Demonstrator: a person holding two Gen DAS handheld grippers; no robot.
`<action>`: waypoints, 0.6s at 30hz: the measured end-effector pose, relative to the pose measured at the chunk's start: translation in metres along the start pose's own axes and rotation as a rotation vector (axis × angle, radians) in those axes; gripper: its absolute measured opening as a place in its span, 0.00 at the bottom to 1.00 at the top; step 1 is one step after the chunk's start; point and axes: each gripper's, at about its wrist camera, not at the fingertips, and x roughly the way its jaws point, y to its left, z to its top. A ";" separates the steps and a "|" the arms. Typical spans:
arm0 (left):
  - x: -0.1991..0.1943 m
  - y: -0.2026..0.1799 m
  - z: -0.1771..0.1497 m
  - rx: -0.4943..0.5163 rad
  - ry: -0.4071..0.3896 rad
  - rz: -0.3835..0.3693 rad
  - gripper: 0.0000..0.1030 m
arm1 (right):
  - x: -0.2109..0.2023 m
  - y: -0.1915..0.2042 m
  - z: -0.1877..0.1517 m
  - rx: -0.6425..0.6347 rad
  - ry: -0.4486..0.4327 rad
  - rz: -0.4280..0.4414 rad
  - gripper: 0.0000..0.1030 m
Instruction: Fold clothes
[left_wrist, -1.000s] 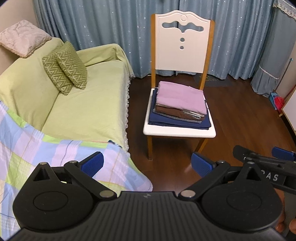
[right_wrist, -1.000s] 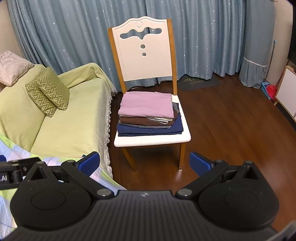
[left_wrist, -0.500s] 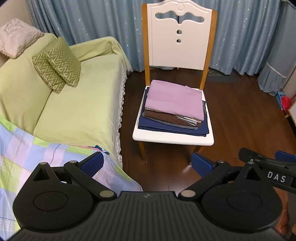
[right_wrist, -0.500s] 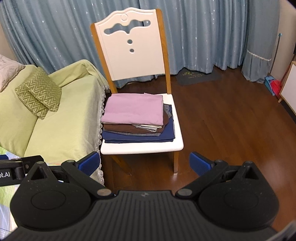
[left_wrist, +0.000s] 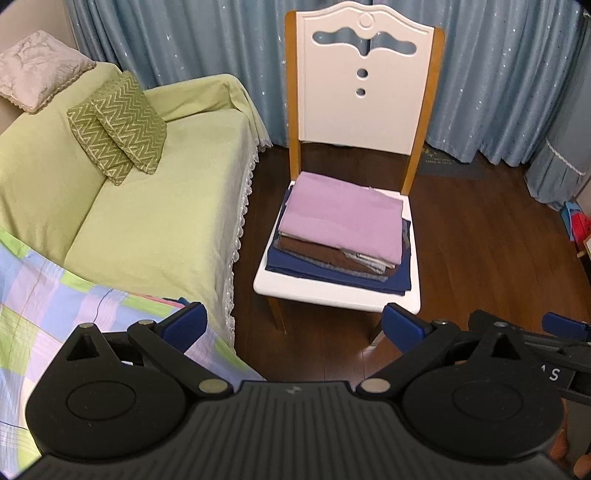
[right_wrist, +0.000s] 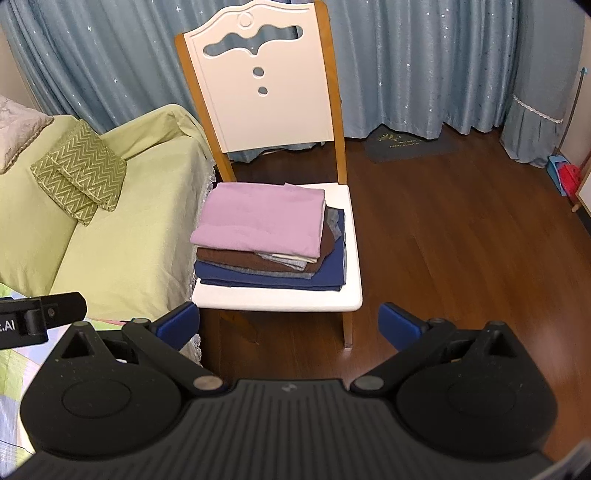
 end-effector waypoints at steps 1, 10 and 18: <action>-0.001 -0.001 0.001 0.001 -0.006 0.004 0.99 | -0.001 -0.001 0.001 -0.002 -0.003 0.003 0.99; -0.012 -0.011 0.012 -0.009 -0.038 0.013 0.99 | -0.003 -0.011 0.012 -0.003 -0.020 0.049 0.99; -0.020 -0.022 0.019 0.005 -0.060 0.018 0.99 | -0.007 -0.013 0.015 -0.019 -0.031 0.074 0.99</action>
